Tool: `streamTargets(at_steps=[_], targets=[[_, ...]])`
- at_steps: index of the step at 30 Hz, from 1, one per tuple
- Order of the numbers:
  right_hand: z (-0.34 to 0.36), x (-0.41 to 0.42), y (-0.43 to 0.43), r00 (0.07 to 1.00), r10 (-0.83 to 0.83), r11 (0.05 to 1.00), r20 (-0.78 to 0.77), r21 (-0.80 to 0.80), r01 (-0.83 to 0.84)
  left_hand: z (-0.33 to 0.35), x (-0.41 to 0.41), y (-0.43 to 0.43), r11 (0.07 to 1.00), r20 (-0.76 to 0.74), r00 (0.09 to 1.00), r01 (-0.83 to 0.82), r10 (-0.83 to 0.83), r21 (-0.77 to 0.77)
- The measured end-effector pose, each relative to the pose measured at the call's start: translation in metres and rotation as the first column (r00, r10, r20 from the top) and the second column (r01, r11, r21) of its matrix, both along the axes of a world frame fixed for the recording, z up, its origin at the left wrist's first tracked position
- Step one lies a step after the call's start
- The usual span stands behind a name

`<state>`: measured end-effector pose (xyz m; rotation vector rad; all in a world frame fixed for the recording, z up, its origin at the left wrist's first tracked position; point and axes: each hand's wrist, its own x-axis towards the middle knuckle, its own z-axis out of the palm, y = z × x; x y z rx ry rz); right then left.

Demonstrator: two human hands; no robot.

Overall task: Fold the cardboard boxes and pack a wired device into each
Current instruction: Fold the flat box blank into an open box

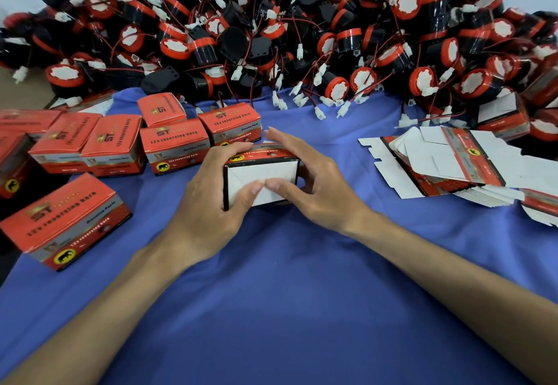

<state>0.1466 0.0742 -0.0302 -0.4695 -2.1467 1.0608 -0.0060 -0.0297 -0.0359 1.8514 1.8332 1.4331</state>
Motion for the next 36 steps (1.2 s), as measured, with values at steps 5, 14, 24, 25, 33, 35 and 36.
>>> streamTargets(at_steps=[5,14,24,25,33,35,36], targets=[[-0.001,-0.002,-0.002,0.999,-0.029,0.998,-0.043,0.059,0.031,0.001,0.003,-0.001,0.998,-0.043,0.997,-0.057,0.059,0.035],[0.001,-0.002,-0.004,0.997,-0.04,0.997,-0.061,0.057,0.043,0.001,0.011,0.0,0.983,-0.088,0.983,-0.153,0.162,0.099],[-0.003,-0.004,-0.002,0.984,-0.099,0.953,-0.148,0.271,0.137,0.002,0.021,-0.002,0.957,-0.131,0.953,-0.255,0.273,0.141],[-0.004,-0.004,-0.001,0.981,-0.107,0.937,-0.161,0.313,0.154,0.002,0.021,-0.002,0.956,-0.148,0.95,-0.255,0.276,0.144],[-0.002,-0.005,-0.001,0.976,-0.145,0.923,-0.163,0.333,0.193,0.002,0.015,0.004,0.959,0.234,0.933,-0.284,0.273,0.014],[-0.002,-0.005,-0.002,0.973,-0.155,0.93,-0.173,0.308,0.203,0.001,0.012,0.005,0.954,0.299,0.909,-0.298,0.29,-0.02],[-0.001,-0.005,-0.002,0.97,-0.169,0.931,-0.176,0.296,0.216,0.001,0.011,0.005,0.952,0.307,0.904,-0.305,0.298,-0.025]])
